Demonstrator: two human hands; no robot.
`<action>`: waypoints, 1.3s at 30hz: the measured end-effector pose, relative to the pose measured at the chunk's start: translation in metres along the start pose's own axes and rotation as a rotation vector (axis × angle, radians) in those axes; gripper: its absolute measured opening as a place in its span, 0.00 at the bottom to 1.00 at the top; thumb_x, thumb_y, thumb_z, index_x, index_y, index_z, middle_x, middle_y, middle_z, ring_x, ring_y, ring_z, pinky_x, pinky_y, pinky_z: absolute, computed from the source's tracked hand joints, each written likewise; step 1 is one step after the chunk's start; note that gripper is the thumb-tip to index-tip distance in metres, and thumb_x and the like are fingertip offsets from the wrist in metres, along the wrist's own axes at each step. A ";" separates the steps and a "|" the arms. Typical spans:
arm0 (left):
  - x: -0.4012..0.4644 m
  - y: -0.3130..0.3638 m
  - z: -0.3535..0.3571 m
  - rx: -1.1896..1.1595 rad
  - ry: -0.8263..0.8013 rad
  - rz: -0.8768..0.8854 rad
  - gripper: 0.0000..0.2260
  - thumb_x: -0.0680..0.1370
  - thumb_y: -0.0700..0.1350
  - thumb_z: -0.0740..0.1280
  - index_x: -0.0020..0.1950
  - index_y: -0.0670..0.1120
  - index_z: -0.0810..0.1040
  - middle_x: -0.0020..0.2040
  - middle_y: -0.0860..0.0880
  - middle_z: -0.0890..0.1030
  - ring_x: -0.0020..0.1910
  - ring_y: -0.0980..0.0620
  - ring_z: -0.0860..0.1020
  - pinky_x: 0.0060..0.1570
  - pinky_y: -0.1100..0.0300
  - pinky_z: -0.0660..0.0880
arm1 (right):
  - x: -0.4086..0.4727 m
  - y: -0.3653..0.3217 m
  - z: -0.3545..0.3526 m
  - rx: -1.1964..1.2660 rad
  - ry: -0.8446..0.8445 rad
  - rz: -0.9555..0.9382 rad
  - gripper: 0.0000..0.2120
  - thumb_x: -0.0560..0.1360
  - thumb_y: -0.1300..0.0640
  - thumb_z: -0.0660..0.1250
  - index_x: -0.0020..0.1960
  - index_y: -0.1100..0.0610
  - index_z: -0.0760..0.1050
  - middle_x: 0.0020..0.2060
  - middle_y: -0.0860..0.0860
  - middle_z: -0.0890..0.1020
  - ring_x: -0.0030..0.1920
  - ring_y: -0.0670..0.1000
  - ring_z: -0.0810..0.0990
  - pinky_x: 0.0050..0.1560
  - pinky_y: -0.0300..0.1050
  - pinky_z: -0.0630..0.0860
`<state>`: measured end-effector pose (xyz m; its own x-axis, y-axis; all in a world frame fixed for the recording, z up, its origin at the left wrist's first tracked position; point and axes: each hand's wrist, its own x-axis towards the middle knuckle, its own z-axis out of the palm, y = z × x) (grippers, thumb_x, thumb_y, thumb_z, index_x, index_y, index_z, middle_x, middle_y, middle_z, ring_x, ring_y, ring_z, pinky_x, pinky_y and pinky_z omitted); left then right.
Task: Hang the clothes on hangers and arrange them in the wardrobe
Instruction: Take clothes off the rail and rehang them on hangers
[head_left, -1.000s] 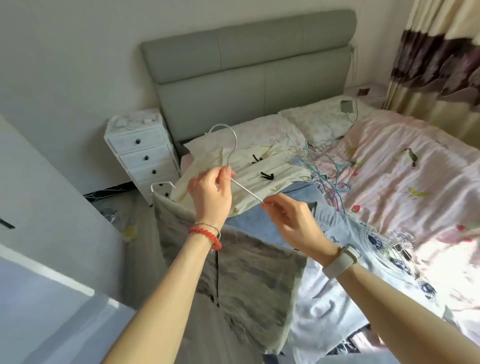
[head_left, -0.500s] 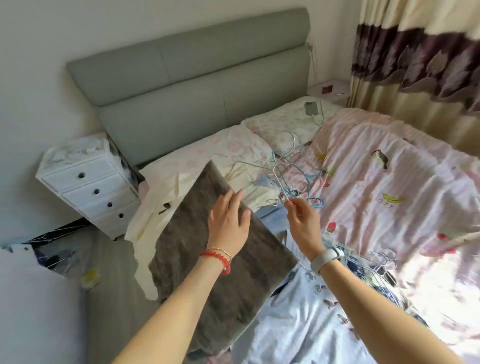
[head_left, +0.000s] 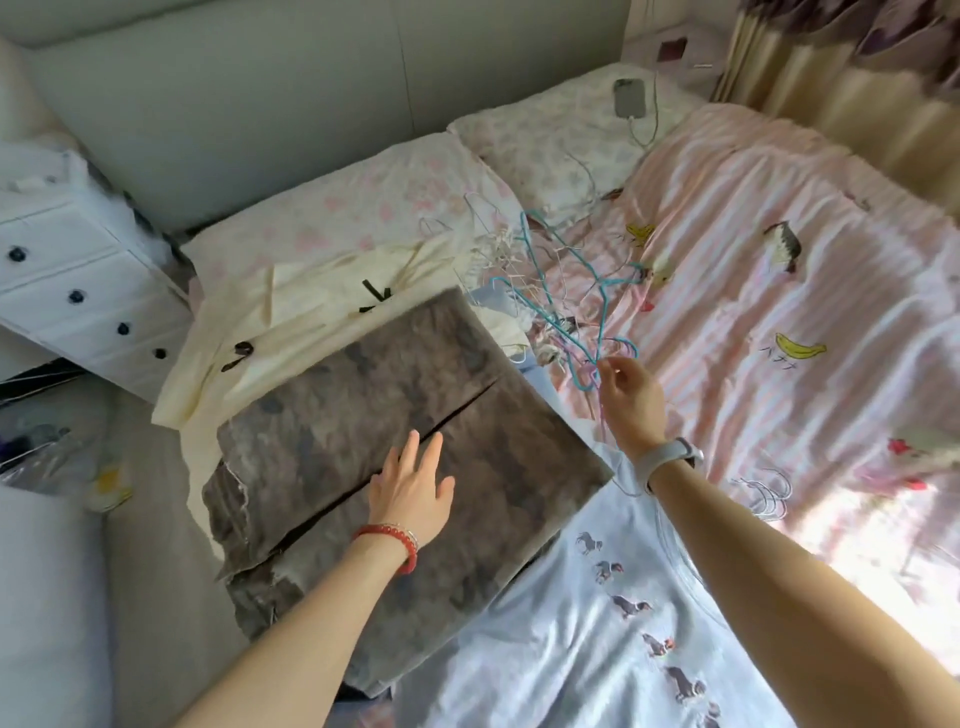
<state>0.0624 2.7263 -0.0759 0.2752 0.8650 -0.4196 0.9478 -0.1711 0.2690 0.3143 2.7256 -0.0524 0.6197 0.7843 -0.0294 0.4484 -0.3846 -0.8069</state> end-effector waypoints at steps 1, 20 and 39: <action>0.006 0.001 0.006 0.012 -0.061 -0.006 0.25 0.80 0.53 0.52 0.75 0.53 0.47 0.77 0.49 0.46 0.75 0.45 0.48 0.70 0.45 0.56 | 0.003 0.008 0.004 -0.070 -0.067 0.023 0.12 0.78 0.58 0.57 0.50 0.63 0.77 0.44 0.63 0.81 0.46 0.62 0.79 0.45 0.51 0.71; -0.093 -0.054 -0.047 0.149 0.427 0.009 0.20 0.78 0.48 0.57 0.70 0.50 0.65 0.71 0.49 0.67 0.69 0.50 0.65 0.66 0.48 0.59 | -0.125 -0.067 0.022 -0.334 -0.372 -0.325 0.17 0.78 0.60 0.55 0.65 0.60 0.69 0.64 0.54 0.73 0.67 0.55 0.67 0.67 0.50 0.62; -0.623 -0.333 0.023 -0.112 0.958 -0.898 0.14 0.71 0.41 0.60 0.51 0.40 0.81 0.50 0.43 0.83 0.51 0.46 0.80 0.56 0.50 0.73 | -0.645 -0.228 0.167 -0.247 -1.129 -1.302 0.18 0.79 0.54 0.54 0.69 0.52 0.66 0.68 0.48 0.69 0.70 0.49 0.63 0.69 0.40 0.57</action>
<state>-0.4214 2.2335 0.0755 -0.7047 0.6538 0.2756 0.7089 0.6337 0.3095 -0.2951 2.3888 0.0520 -0.8642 0.4993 0.0618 0.3928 0.7463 -0.5373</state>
